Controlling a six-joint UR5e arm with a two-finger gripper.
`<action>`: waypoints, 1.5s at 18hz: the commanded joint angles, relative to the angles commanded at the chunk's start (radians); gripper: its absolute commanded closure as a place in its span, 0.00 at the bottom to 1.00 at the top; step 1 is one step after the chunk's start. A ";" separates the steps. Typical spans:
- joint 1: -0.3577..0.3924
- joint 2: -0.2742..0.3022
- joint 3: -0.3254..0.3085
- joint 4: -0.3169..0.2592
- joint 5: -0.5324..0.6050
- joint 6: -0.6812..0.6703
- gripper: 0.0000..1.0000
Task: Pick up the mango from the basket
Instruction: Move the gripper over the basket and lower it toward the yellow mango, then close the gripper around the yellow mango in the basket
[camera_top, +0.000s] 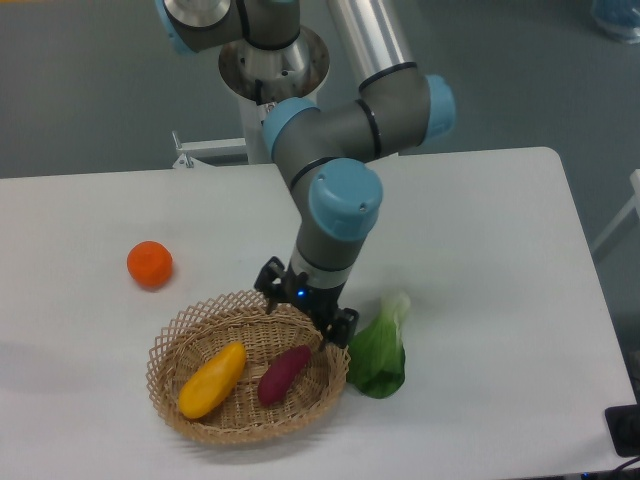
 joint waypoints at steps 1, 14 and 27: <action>-0.009 -0.006 0.000 0.005 0.000 -0.009 0.00; -0.146 -0.110 0.018 0.140 -0.002 -0.227 0.00; -0.166 -0.187 0.051 0.193 0.006 -0.259 0.00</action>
